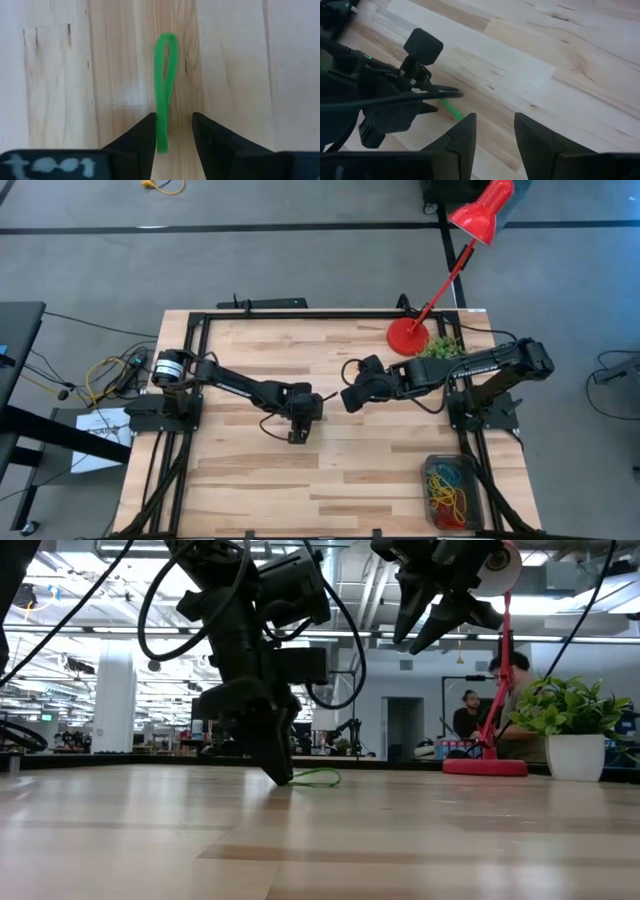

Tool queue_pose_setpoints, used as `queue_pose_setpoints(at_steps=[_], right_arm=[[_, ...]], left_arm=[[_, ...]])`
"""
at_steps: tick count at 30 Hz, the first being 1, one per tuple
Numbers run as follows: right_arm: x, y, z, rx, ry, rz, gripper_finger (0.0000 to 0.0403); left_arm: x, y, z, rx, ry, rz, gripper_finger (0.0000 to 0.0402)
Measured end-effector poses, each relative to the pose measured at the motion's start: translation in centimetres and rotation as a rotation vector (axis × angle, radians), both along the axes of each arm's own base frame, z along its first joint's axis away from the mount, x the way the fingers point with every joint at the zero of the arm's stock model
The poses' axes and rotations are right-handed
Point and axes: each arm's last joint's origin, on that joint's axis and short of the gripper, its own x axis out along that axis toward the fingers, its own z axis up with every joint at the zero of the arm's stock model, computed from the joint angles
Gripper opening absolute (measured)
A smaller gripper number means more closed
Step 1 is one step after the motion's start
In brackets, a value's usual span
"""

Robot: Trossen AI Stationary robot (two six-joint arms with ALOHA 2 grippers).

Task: Pick and place items into bin
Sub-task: Put the green rubber band into the black bin

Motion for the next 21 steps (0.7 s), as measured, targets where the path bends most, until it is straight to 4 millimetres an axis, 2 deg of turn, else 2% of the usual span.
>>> queue_pose_setpoints(at_steps=[6,14,18,21], right_arm=[[0.0,0.0,0.0,-0.002,0.002,-0.001,0.0126],[0.0,0.0,0.0,-0.003,0.002,-0.001,0.0126],[0.0,0.0,0.0,-0.003,0.002,-0.001,0.0126],[0.0,0.0,0.0,-0.001,0.002,0.000,0.0126]], left_arm=[[0.2,0.5,0.0,0.010,-0.015,0.009,0.0109],[0.2,0.5,0.0,0.037,-0.012,-0.026,0.0009],[0.3,0.5,0.3,0.028,-0.014,-0.004,0.0004],[1.0,0.5,1.7,0.033,-0.042,-0.010,0.0002]])
